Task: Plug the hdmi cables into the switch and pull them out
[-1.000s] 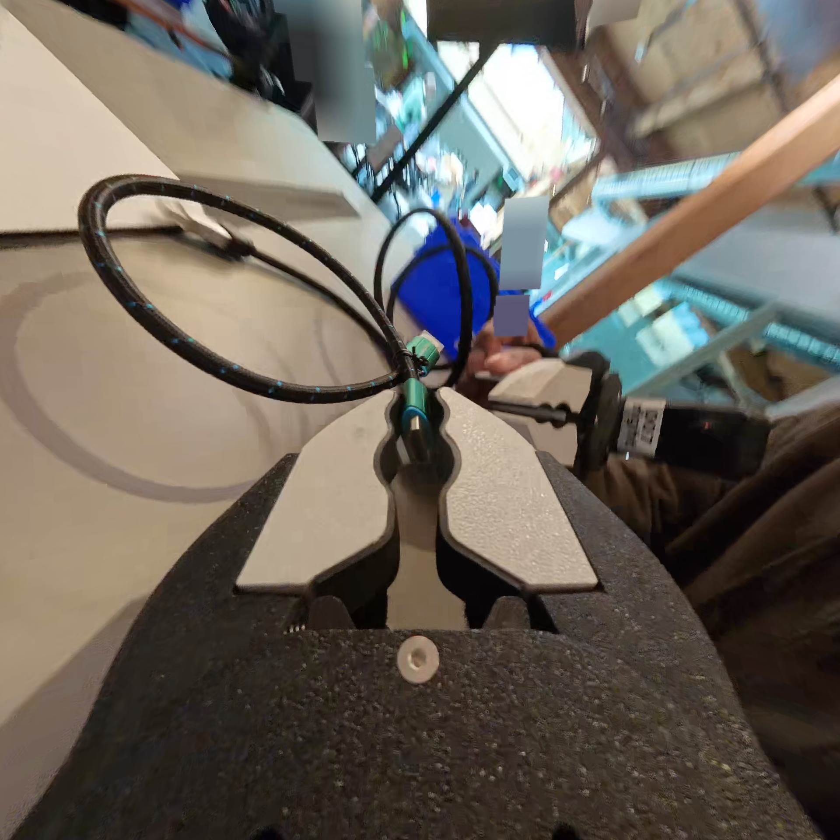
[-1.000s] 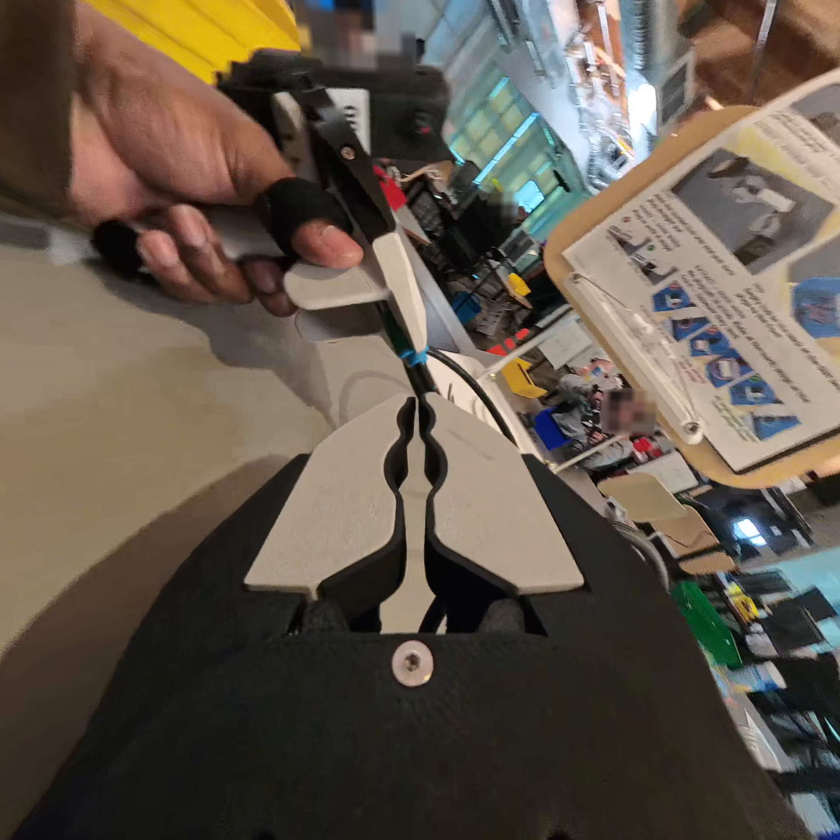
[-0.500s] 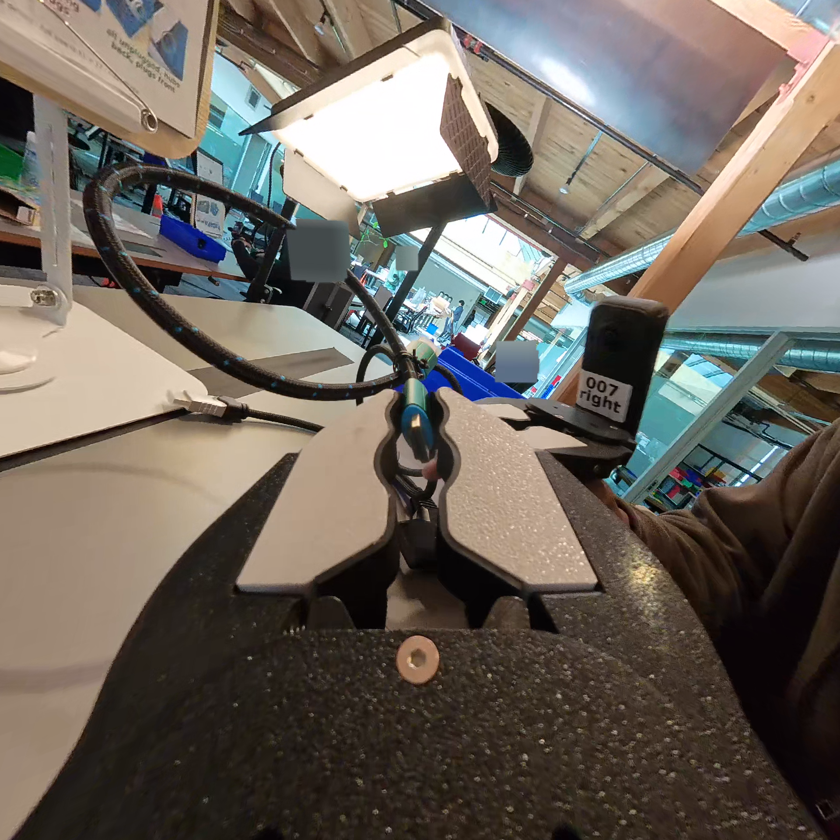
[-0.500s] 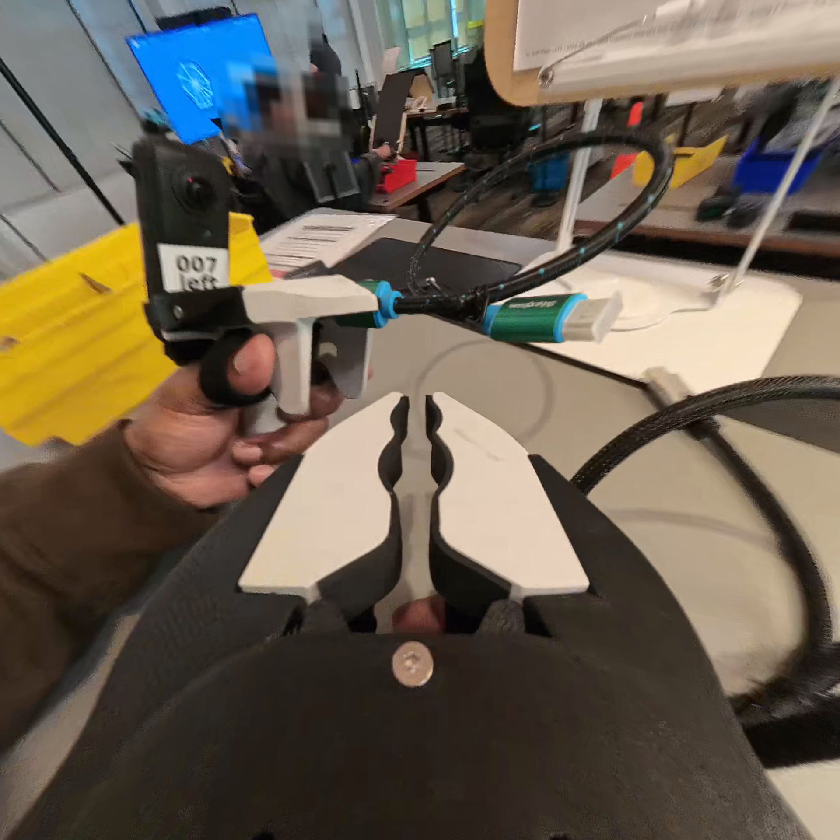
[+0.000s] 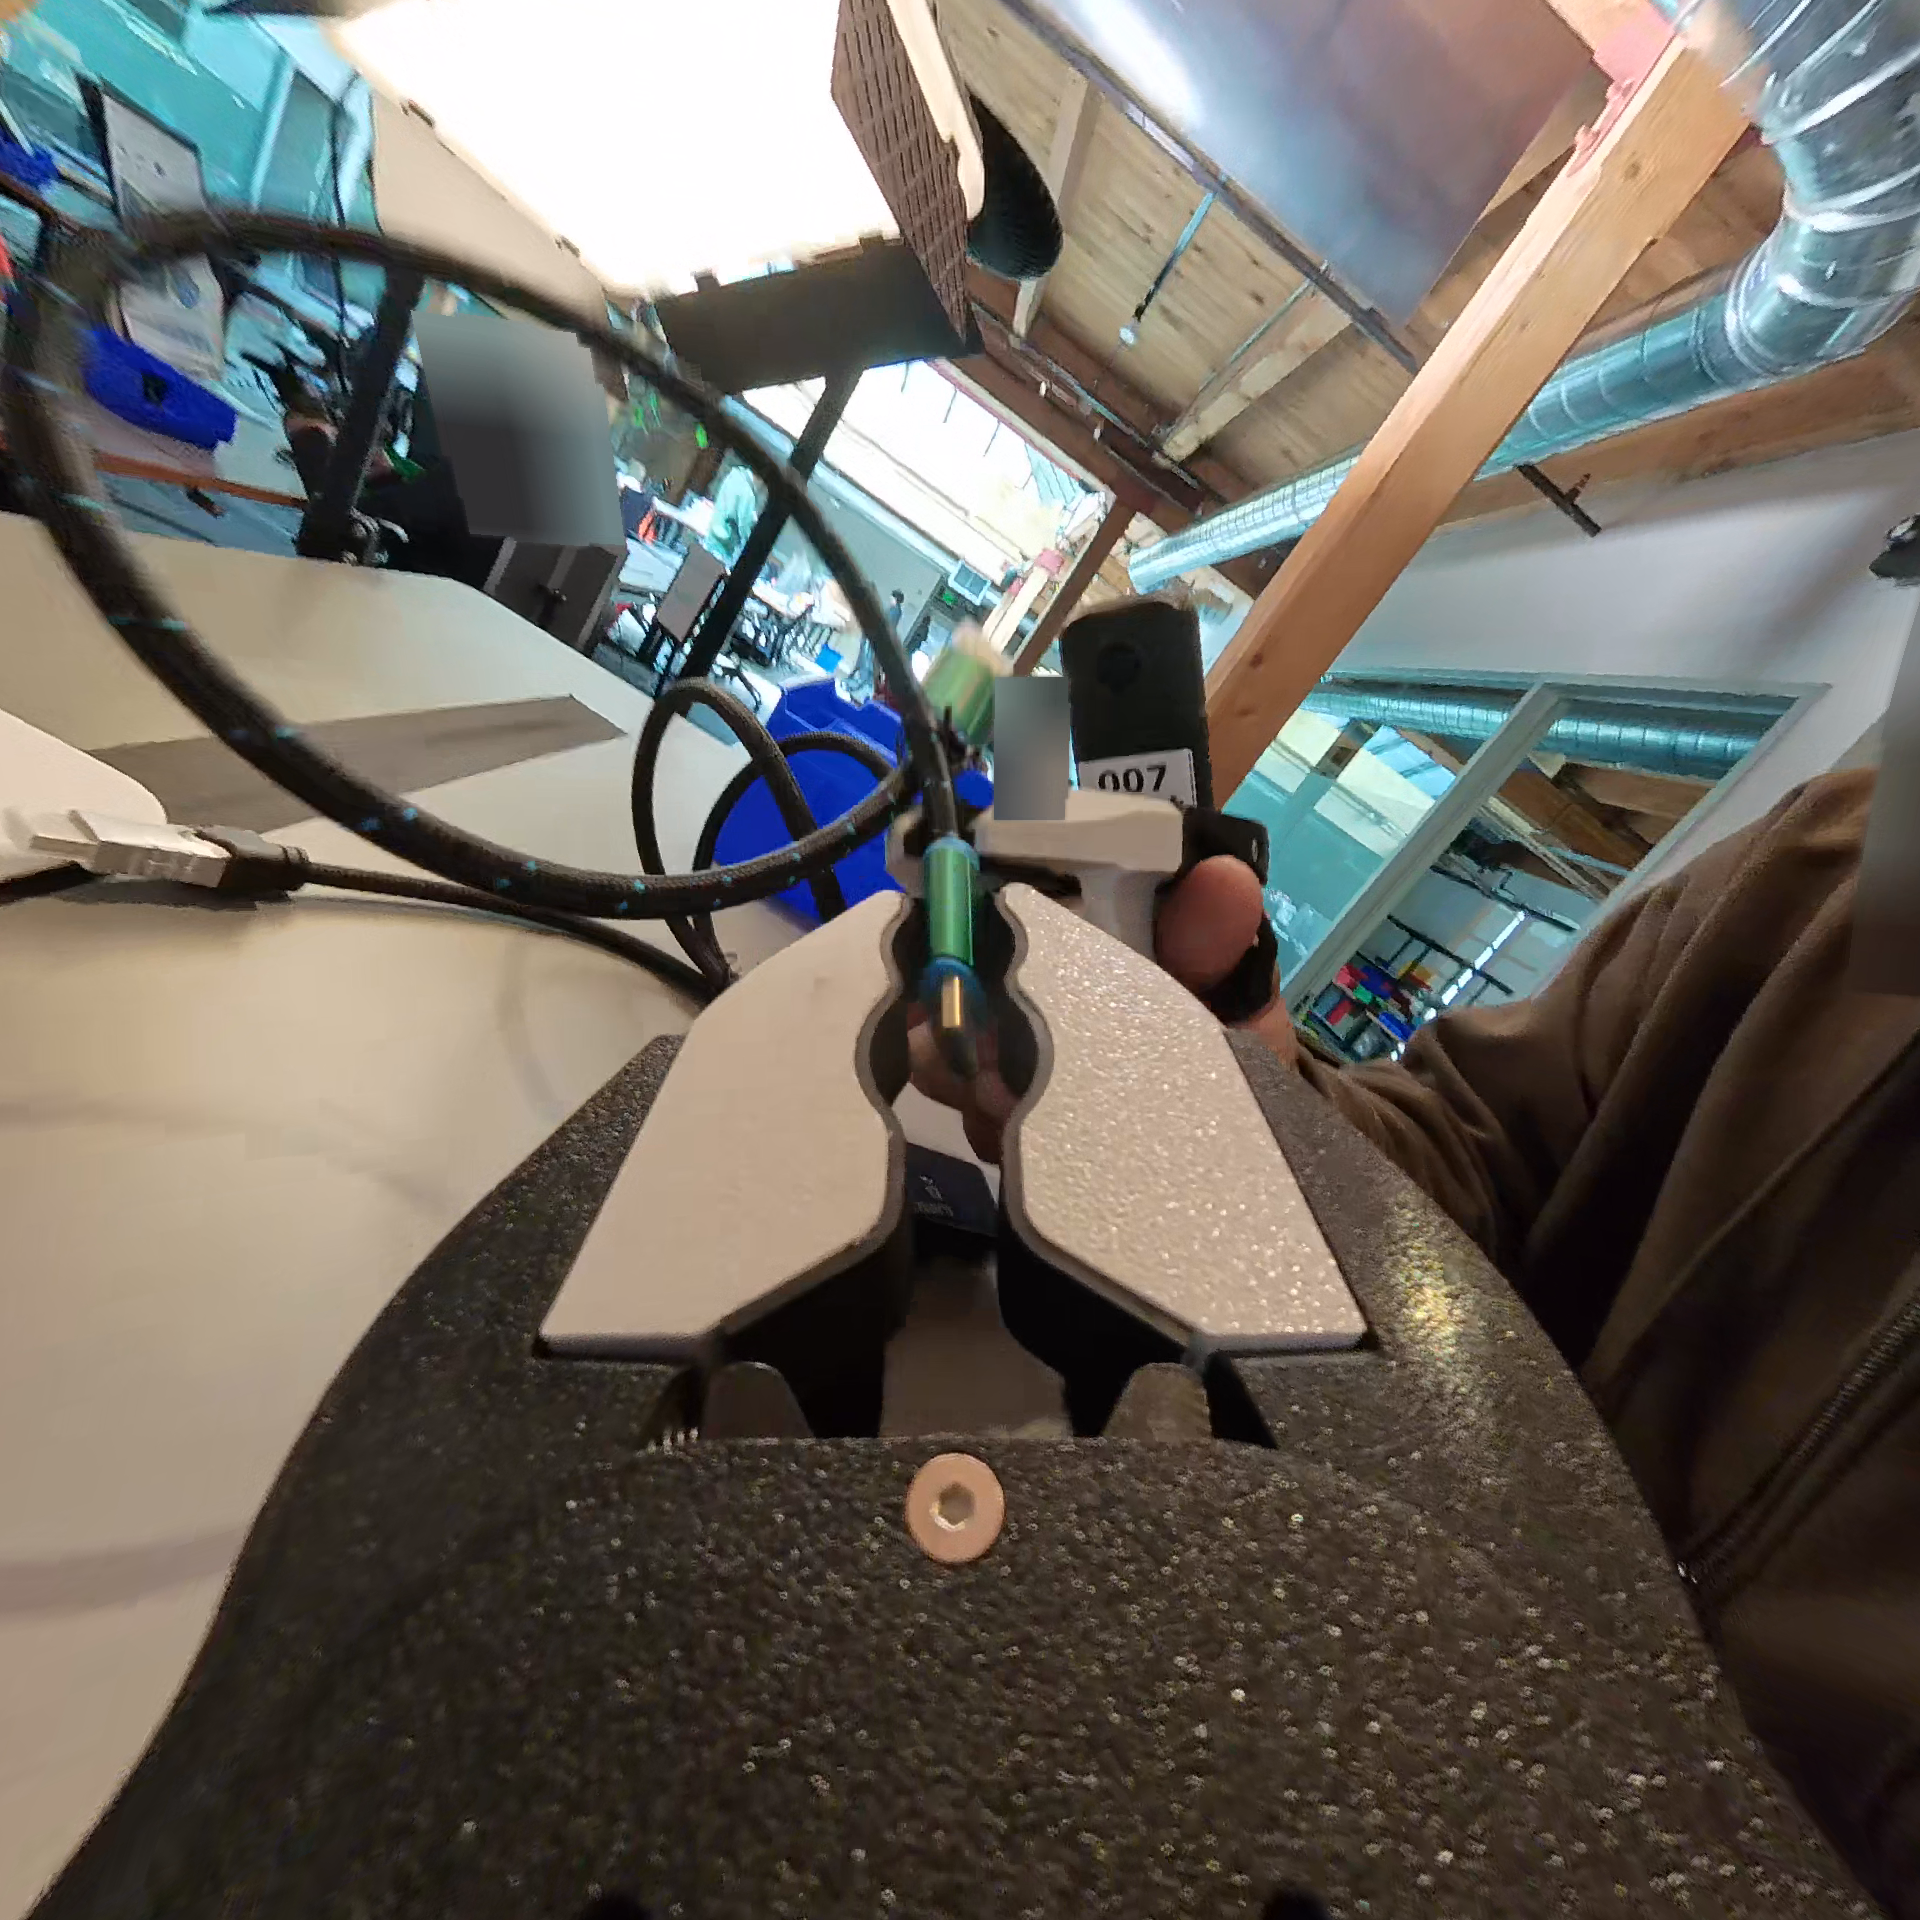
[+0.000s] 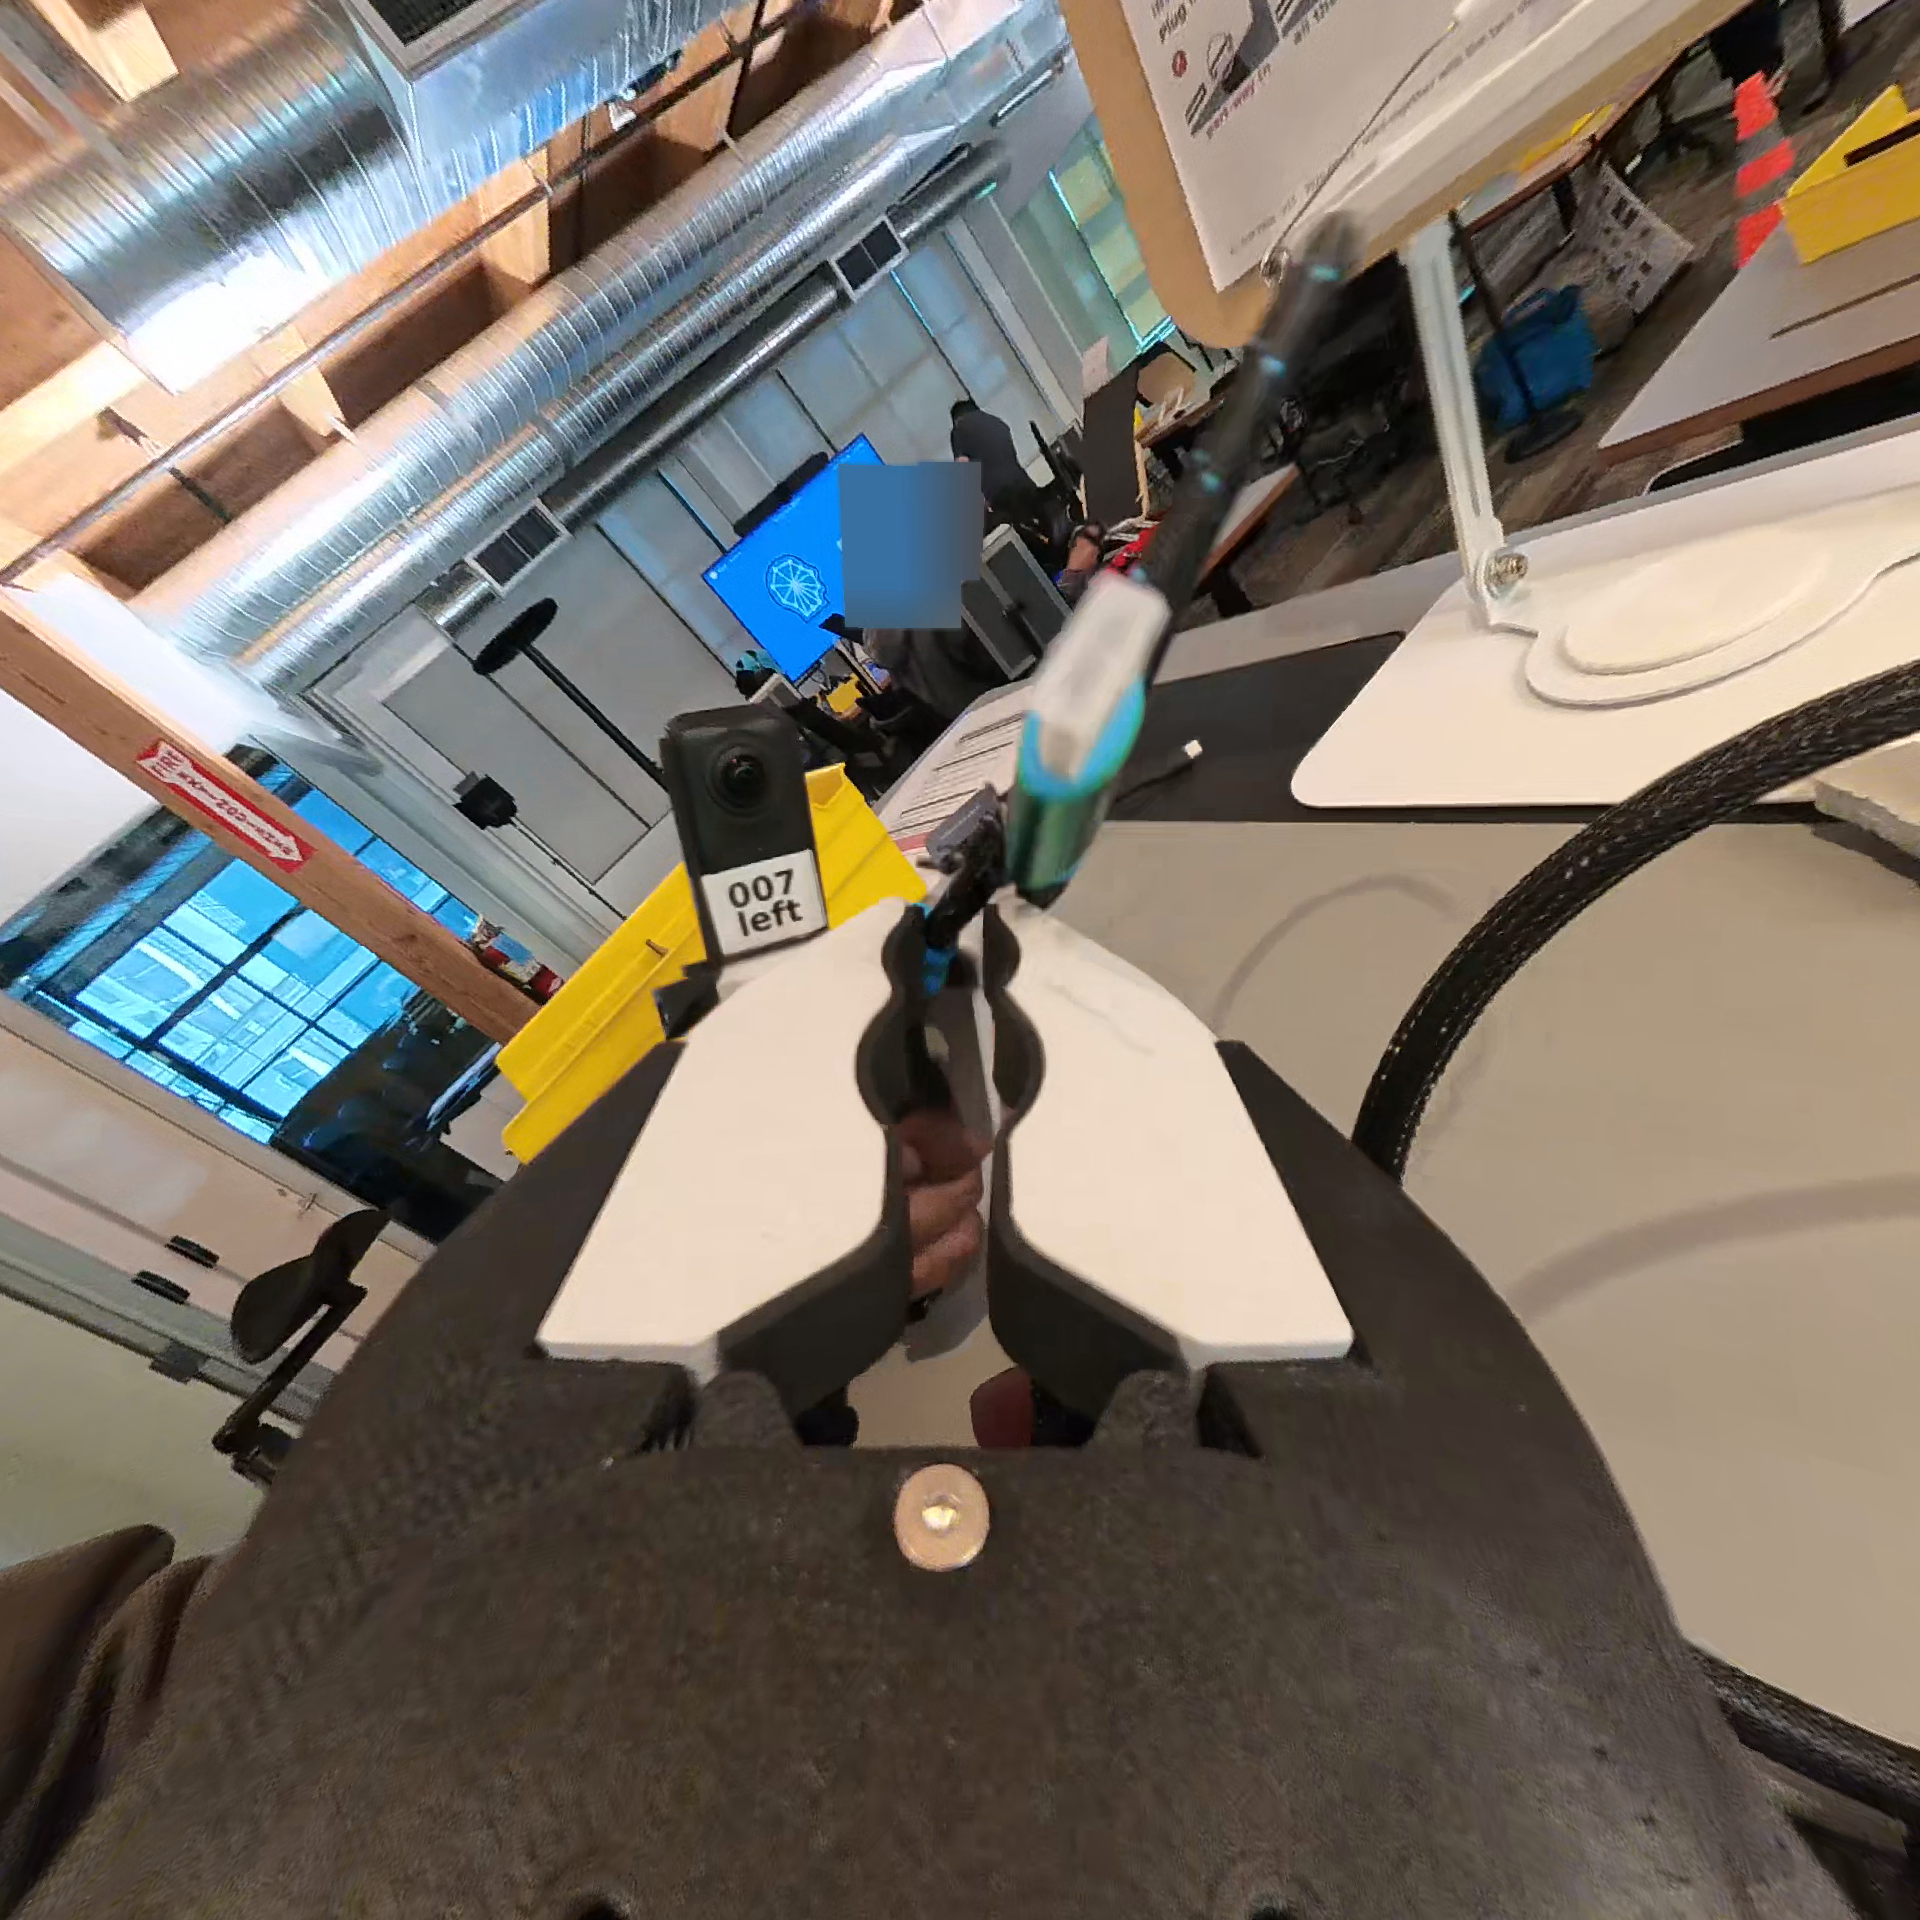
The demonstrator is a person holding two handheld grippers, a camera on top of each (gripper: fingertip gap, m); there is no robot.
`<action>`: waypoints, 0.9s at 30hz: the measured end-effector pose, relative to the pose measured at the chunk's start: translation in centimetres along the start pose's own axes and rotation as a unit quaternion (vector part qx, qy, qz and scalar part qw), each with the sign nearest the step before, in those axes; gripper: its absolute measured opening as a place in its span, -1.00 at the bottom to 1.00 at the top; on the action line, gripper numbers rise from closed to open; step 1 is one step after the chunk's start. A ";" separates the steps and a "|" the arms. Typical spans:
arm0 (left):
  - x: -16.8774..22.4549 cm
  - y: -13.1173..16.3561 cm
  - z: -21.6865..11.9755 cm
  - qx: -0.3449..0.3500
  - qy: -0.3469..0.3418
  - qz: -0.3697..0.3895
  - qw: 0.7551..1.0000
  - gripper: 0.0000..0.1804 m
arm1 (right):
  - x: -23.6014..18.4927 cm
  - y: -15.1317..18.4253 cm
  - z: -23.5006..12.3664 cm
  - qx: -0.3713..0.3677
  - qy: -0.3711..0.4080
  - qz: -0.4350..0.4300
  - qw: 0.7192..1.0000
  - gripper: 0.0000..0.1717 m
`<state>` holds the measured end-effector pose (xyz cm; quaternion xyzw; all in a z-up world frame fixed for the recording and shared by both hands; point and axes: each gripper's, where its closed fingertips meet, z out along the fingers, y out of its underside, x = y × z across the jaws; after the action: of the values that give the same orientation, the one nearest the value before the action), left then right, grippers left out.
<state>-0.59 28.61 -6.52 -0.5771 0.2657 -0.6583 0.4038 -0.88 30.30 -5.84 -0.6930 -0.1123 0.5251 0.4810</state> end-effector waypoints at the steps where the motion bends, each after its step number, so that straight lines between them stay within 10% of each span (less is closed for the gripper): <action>1: 0.1 0.6 0.3 -0.019 0.001 0.002 1.000 -0.86 | 0.0 -0.2 -0.1 0.002 0.002 -0.005 1.000 -0.90; 13: 1.0 4.1 1.3 -0.130 0.026 0.018 0.991 -0.83 | -0.5 1.2 -0.3 -0.084 -0.060 -0.004 0.995 -0.92; 27: 0.9 2.4 0.8 -0.063 0.068 -0.088 0.992 -0.70 | -0.5 2.7 -1.3 -0.154 -0.123 0.036 0.980 -0.93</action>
<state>0.68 26.68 -7.85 -0.5759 0.2815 -0.7114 0.2881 -0.99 27.90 -7.73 -0.6924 -0.2250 0.6001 0.3315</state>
